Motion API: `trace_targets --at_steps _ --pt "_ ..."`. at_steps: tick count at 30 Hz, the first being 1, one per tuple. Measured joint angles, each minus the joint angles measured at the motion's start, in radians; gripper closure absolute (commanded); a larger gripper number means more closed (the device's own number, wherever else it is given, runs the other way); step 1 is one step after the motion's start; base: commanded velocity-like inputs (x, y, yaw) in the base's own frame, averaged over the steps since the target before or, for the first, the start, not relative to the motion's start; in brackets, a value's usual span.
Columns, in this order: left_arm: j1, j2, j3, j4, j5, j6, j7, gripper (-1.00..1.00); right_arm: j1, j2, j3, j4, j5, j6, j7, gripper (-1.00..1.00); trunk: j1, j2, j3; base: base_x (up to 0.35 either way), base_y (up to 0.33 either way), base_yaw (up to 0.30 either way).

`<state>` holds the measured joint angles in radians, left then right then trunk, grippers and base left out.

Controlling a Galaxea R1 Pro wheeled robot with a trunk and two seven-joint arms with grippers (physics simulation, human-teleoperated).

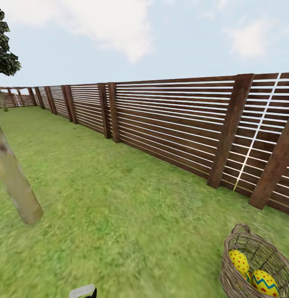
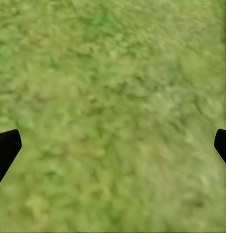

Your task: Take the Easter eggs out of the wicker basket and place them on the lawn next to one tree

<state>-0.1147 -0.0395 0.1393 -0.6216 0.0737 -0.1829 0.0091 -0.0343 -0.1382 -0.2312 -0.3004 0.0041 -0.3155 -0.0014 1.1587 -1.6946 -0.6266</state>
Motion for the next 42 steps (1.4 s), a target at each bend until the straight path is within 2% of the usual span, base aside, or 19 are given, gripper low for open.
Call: trace_targets --at_steps 42 --pt "0.000 0.000 0.000 0.000 0.000 0.000 0.000 -1.00 0.000 0.000 0.000 0.000 0.000 0.000 0.000 -1.00 0.000 0.000 0.000 0.261 0.188 -0.280"
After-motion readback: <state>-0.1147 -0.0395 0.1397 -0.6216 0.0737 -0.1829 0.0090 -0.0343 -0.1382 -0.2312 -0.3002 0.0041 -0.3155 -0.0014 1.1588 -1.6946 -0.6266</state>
